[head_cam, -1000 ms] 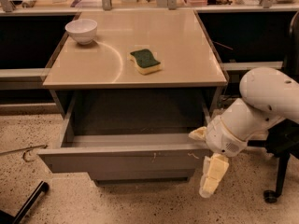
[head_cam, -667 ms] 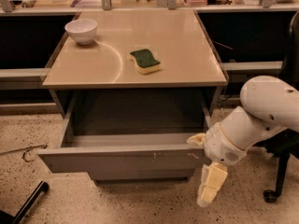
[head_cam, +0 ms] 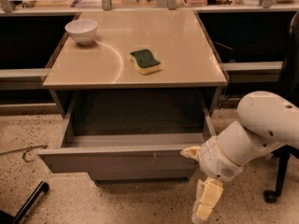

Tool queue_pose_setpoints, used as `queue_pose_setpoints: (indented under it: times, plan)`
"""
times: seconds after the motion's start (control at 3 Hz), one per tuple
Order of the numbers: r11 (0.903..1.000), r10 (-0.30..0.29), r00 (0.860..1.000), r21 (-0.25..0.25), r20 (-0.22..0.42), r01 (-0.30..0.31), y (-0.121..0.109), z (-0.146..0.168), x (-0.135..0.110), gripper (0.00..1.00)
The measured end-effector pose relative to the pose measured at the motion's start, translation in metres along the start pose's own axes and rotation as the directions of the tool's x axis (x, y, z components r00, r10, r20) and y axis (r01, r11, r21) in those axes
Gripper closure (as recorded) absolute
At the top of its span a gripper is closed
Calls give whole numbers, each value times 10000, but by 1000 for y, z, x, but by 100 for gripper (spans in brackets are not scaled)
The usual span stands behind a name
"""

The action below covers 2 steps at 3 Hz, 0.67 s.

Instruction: Close top drawer

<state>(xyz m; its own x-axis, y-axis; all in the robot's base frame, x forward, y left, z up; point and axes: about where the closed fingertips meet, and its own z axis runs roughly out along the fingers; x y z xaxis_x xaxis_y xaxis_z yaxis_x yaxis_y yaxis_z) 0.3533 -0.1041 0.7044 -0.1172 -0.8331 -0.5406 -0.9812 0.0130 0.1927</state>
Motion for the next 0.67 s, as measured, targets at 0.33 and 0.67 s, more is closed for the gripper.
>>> queue_pose_setpoints:
  times: [0.33, 0.67]
  plan:
    - [9997, 155, 9999, -210, 26, -155, -11, 15, 14, 0]
    - [9992, 407, 9991, 60, 92, -407, -46, 22, 35, 0]
